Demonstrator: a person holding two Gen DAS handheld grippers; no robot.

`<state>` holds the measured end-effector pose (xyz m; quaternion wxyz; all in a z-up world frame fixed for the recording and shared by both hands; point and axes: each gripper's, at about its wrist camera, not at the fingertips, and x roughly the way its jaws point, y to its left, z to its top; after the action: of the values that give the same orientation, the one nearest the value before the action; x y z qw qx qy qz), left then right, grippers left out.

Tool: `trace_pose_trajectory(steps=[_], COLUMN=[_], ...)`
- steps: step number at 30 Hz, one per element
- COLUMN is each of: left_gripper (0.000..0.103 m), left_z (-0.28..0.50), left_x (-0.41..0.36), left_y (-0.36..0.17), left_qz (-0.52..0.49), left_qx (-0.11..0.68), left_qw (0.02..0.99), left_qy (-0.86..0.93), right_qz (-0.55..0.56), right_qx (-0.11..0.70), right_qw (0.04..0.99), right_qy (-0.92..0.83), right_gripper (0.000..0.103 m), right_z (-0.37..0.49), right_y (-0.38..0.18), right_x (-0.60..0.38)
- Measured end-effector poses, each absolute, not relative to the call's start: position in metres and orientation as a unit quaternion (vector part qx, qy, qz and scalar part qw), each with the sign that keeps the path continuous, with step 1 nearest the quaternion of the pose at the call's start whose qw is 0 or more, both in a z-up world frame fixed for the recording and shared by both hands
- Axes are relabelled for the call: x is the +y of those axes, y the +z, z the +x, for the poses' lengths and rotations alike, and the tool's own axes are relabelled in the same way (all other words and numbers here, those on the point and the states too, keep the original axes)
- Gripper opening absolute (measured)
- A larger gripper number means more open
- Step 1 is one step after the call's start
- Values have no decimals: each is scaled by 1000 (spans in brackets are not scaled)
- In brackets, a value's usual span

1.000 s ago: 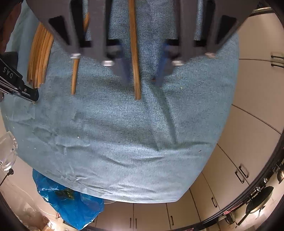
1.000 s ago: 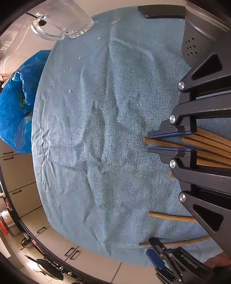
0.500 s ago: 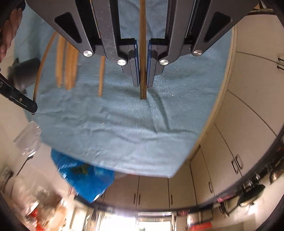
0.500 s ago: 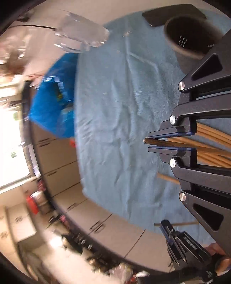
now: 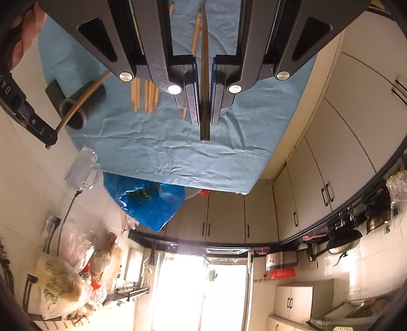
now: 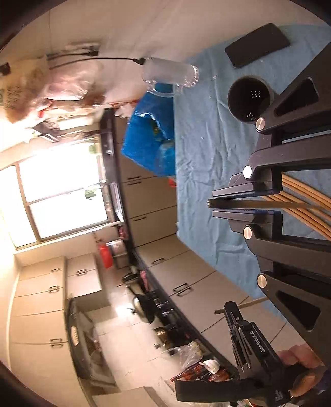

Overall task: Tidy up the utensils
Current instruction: 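Carry both held chopsticks to the black holder cup and drop them in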

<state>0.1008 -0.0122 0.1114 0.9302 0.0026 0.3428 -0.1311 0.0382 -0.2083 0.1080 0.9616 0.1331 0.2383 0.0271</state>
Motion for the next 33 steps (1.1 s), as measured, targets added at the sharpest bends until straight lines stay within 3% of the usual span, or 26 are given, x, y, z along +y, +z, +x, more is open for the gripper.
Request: trace_pose_trajectory(steps=[18, 33], left_gripper=[6, 6], left_z=[80, 84], left_x=[-47, -116], left_y=[139, 198], left_qz=[13, 27], left_qx=[340, 320], left_qw=[926, 916], left_qy=[-167, -240], right_qz=[180, 220], right_qx=[202, 145], right_qw=[962, 964], right_qy=[26, -28], right_gripper=[8, 8], right_z=[-8, -33], right_y=[130, 175], right_x=[-243, -325])
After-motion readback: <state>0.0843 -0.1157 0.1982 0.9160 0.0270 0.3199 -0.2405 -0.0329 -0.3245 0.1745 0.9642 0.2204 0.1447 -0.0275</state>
